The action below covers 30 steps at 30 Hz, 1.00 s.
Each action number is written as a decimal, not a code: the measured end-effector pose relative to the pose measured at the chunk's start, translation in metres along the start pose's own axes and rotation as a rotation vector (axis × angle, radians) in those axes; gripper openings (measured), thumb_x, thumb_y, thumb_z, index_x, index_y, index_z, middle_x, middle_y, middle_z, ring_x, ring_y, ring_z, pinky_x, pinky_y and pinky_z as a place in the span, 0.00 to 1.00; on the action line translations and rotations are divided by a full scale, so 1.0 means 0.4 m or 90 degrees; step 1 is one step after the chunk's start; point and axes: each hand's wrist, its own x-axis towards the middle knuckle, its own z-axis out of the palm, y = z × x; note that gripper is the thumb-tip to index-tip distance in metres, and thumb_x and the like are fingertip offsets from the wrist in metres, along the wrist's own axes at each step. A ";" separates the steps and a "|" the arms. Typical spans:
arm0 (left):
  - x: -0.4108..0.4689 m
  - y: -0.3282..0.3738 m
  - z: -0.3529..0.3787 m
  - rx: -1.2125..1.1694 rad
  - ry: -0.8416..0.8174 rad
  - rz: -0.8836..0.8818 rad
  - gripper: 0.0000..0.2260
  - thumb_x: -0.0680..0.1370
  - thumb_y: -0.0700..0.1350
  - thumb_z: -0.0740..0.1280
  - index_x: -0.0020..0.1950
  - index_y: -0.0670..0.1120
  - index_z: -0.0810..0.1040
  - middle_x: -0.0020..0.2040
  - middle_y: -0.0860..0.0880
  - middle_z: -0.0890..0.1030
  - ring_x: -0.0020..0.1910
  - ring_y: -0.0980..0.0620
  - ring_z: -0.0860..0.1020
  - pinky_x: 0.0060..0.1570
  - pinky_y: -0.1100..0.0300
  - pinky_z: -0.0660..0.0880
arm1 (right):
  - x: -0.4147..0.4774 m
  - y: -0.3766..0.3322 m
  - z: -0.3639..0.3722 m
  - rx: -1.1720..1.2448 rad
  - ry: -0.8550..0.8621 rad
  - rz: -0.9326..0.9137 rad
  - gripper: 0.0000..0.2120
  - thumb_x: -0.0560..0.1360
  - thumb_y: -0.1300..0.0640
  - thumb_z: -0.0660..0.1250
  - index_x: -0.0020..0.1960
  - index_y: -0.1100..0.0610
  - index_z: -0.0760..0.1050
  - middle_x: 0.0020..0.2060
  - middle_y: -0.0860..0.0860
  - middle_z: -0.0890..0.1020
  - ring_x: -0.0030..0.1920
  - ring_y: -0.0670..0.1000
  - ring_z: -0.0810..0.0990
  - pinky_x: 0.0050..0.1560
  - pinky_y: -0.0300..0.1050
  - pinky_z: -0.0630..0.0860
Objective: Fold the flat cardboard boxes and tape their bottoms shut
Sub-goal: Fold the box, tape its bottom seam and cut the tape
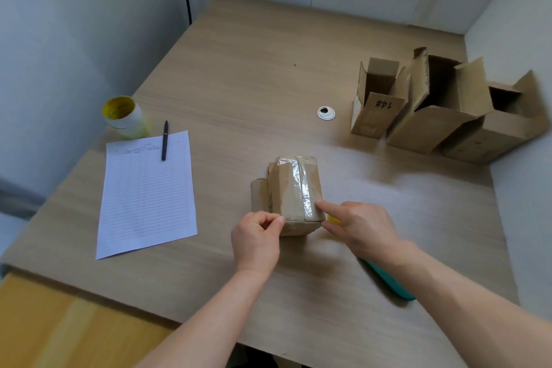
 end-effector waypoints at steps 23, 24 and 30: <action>0.217 -0.027 0.009 0.520 -0.277 0.703 0.34 0.69 0.67 0.61 0.72 0.53 0.65 0.74 0.43 0.70 0.73 0.42 0.61 0.54 0.42 0.76 | 0.062 -0.052 0.061 0.020 0.160 -0.204 0.18 0.75 0.40 0.60 0.53 0.53 0.77 0.36 0.48 0.81 0.36 0.57 0.81 0.25 0.46 0.74; 0.221 -0.029 0.008 0.529 -0.280 0.705 0.36 0.68 0.67 0.63 0.72 0.52 0.65 0.74 0.43 0.70 0.72 0.42 0.61 0.54 0.41 0.77 | 0.063 -0.051 0.065 0.020 0.158 -0.212 0.19 0.76 0.41 0.60 0.54 0.53 0.78 0.37 0.49 0.81 0.37 0.56 0.82 0.26 0.47 0.75; 0.220 0.048 -0.009 0.697 -0.419 0.599 0.44 0.69 0.61 0.74 0.78 0.63 0.51 0.79 0.50 0.53 0.76 0.45 0.48 0.70 0.43 0.60 | 0.058 -0.054 0.047 0.047 0.149 -0.179 0.22 0.72 0.38 0.57 0.51 0.53 0.79 0.37 0.49 0.83 0.35 0.57 0.82 0.25 0.45 0.74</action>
